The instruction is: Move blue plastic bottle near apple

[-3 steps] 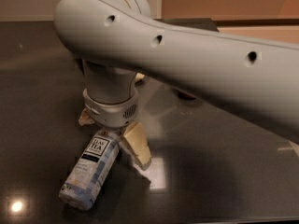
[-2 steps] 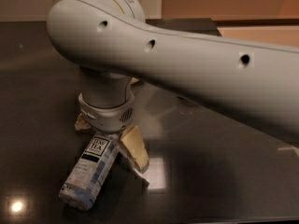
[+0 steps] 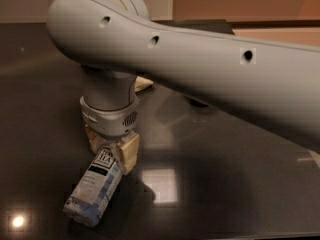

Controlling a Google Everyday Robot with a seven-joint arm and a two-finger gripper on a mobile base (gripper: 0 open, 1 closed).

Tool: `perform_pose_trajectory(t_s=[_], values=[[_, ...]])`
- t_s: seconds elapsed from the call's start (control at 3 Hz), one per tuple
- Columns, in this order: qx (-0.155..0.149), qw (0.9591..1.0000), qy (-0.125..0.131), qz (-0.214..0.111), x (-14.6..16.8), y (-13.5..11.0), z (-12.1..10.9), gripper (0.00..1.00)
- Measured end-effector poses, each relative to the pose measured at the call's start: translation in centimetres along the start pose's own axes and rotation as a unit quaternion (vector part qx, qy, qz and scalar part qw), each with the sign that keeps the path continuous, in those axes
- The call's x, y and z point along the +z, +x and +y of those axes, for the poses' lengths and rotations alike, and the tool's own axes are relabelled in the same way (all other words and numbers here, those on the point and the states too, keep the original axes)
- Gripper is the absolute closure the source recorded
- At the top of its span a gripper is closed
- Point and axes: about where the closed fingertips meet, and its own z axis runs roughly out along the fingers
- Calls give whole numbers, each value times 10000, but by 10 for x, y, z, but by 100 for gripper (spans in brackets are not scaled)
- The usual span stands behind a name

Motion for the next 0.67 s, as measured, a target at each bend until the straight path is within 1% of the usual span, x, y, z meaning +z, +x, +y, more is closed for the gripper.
perform_pose_trajectory(t_s=[0.33,0.67], values=[[133,9999,-19,-20,-2,6,-2,64],[483,9988,-1,-1,-12,23,2,87]])
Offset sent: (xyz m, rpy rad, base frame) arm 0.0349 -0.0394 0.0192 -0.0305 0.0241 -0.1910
